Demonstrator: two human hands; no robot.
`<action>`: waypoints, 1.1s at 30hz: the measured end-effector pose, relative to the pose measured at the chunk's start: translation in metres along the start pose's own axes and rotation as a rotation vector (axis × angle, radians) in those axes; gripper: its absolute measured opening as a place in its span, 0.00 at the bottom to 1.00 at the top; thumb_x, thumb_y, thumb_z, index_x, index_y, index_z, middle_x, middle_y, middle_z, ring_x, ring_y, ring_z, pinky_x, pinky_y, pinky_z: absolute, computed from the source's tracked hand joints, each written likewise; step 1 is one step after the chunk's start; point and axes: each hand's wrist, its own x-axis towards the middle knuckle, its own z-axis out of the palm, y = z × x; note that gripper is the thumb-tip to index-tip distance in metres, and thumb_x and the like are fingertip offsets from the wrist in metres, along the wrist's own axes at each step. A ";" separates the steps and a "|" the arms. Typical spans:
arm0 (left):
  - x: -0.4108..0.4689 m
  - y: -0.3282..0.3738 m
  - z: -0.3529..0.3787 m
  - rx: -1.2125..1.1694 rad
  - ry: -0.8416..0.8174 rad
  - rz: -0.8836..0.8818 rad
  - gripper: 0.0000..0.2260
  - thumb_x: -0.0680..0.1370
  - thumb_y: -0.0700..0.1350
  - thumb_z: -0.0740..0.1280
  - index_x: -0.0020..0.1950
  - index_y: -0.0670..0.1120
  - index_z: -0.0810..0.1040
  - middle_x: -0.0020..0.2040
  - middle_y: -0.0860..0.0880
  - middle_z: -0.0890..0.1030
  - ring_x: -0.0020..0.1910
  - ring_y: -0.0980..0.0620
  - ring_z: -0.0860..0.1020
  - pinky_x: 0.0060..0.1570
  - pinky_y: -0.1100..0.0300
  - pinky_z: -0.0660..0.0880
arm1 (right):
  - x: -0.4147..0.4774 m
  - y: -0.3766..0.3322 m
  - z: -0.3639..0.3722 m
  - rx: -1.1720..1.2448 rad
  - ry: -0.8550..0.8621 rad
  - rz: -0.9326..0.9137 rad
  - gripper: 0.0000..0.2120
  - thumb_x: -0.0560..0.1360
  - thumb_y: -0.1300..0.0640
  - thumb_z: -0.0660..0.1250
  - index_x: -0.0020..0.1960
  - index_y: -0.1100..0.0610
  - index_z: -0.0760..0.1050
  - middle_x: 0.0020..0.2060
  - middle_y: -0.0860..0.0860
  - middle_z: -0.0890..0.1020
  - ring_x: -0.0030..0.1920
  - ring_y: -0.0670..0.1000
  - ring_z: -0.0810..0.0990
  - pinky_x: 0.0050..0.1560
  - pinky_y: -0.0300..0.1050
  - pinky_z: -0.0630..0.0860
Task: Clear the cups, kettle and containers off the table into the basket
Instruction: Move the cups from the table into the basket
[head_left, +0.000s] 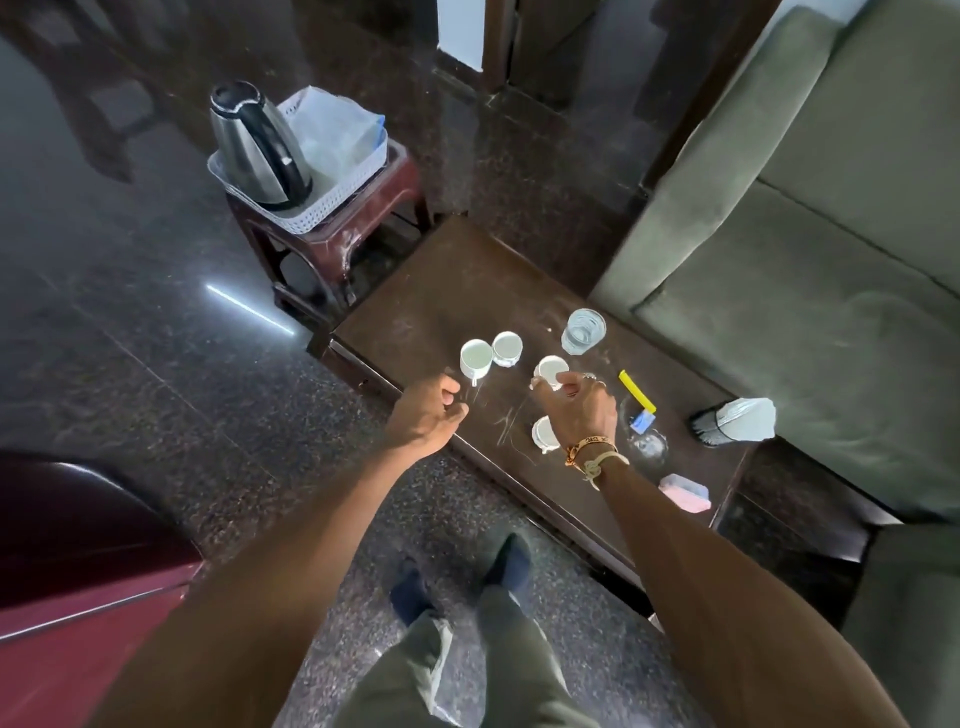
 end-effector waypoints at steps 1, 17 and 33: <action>0.005 0.002 0.007 0.000 -0.016 -0.003 0.16 0.76 0.50 0.71 0.61 0.46 0.78 0.55 0.48 0.84 0.52 0.52 0.81 0.52 0.62 0.75 | 0.008 0.007 0.002 0.002 -0.012 0.019 0.21 0.69 0.36 0.69 0.54 0.50 0.82 0.50 0.49 0.85 0.52 0.55 0.82 0.56 0.50 0.77; 0.081 0.028 0.101 -0.051 -0.198 -0.158 0.19 0.77 0.52 0.70 0.65 0.44 0.75 0.60 0.45 0.82 0.57 0.48 0.80 0.60 0.57 0.76 | 0.108 0.081 0.012 -0.012 -0.113 0.158 0.13 0.70 0.40 0.70 0.45 0.49 0.83 0.40 0.47 0.84 0.43 0.54 0.80 0.46 0.44 0.73; 0.143 -0.012 0.230 -0.210 -0.410 -0.343 0.24 0.79 0.49 0.67 0.73 0.44 0.69 0.69 0.43 0.75 0.67 0.47 0.75 0.67 0.54 0.71 | 0.137 0.169 0.108 -0.089 -0.195 0.266 0.19 0.82 0.49 0.58 0.52 0.60 0.82 0.53 0.63 0.83 0.54 0.64 0.79 0.47 0.48 0.67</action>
